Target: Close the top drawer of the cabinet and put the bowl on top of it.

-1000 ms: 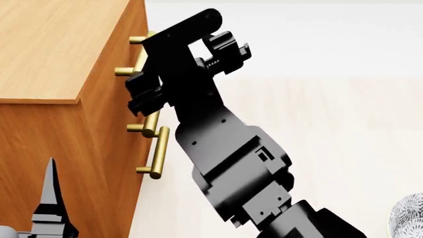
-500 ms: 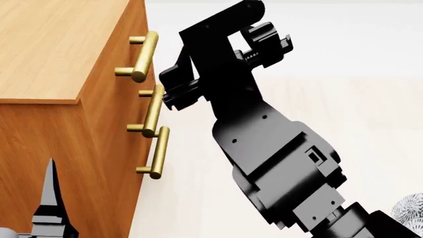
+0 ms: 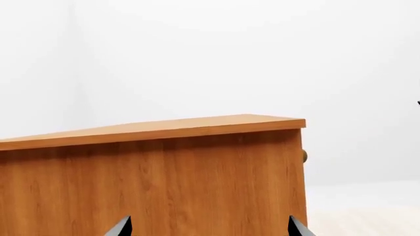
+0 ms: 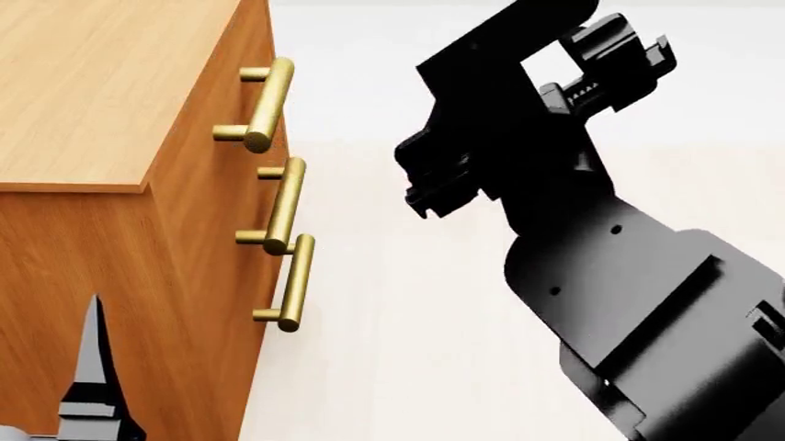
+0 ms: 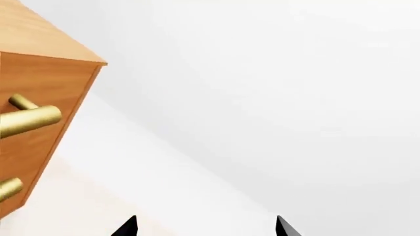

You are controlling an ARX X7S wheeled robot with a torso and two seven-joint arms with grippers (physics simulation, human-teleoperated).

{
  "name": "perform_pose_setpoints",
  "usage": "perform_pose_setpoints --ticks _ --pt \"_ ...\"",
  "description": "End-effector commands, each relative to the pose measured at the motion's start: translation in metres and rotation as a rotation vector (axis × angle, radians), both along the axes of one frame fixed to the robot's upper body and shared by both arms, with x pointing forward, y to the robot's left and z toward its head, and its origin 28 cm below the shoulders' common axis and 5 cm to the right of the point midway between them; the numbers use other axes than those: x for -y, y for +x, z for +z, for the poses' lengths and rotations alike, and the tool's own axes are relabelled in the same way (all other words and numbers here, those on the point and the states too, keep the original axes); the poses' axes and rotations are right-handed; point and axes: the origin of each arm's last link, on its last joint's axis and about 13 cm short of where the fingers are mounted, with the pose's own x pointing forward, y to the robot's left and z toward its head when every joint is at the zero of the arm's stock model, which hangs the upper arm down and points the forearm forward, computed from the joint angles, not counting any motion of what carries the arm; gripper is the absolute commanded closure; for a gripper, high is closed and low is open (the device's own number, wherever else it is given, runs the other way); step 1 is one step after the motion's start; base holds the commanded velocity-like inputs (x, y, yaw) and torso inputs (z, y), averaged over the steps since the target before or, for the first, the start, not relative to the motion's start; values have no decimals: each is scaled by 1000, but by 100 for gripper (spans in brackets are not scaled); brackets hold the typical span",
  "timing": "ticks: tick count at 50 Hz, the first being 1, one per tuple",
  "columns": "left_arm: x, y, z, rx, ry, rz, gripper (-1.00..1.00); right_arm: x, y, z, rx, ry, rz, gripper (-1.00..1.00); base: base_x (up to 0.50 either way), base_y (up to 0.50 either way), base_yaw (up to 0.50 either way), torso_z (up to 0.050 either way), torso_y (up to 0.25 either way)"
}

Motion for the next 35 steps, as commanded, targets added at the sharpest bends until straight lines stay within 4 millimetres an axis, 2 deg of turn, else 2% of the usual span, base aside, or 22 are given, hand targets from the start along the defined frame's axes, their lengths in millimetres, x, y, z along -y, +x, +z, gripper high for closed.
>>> perform_pose_setpoints --ticks 1,9,11,18,28,35 --pt "0 -2 2 6 2 2 -100 35 -40 6 -13 -146 -74 -100 0 0 0 0 0" --pt "2 -2 2 7 -1 -2 -100 48 -58 2 -35 -167 -87 -100 0 0 0 0 0" --pt "2 -2 2 10 -4 -3 -100 52 -62 -7 -60 -187 -93 -100 0 0 0 0 0" --pt "-1 -3 2 10 -6 5 -100 63 -74 -20 -106 -220 -115 -100 0 0 0 0 0" --pt "1 -4 1 7 -4 3 -100 89 -113 -35 -187 -257 -158 -100 0 0 0 0 0" --pt "2 -2 -1 3 -6 1 -100 102 -137 -38 -224 -276 -199 -100 0 0 0 0 0"
